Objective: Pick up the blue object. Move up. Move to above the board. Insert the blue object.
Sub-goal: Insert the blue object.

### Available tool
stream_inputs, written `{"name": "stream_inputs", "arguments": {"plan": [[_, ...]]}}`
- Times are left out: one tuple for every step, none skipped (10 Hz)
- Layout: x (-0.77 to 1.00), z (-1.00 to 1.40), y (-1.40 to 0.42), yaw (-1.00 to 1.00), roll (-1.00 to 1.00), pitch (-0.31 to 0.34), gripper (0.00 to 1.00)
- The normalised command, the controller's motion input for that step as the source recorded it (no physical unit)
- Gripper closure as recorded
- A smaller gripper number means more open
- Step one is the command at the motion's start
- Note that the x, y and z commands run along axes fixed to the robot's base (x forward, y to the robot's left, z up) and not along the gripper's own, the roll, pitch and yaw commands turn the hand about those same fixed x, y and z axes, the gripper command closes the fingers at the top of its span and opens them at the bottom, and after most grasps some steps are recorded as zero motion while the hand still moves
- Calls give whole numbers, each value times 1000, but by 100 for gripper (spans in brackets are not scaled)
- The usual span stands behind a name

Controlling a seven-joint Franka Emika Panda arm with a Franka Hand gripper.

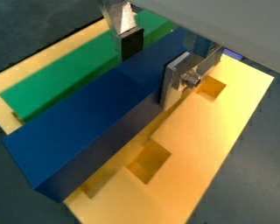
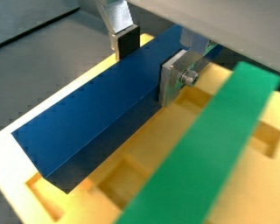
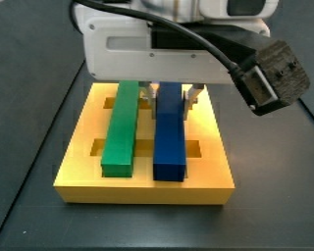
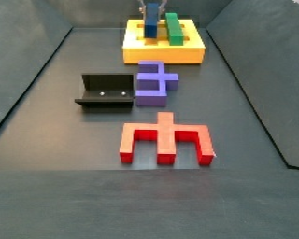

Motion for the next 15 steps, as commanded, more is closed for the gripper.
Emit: {"name": "stream_inputs", "arguments": {"plan": [[37,-289,100,300,163,-24,100],[-103,-380,54,263,266,-9,100],[-91,-320,37,209,297,0,100],[94,-151,40,271,266,71,100],[386,-237,43,194,216,126,100],[394,-289,63,71,221,134,100],[389,-314,86,20,229,139,100],[100,-294,6,0,174,84,100],[0,-229,0,-134,119,56,100],[-9,-234,23,-166,86,40,100],[0,-229,0,-186,41,4,100],[-157,-189,49,-403,4,13,100],[-191,-160,3,-357,0,0,100],[-157,-174,6,-314,0,0,100],[-9,-171,0,-151,0,-10,100]]}}
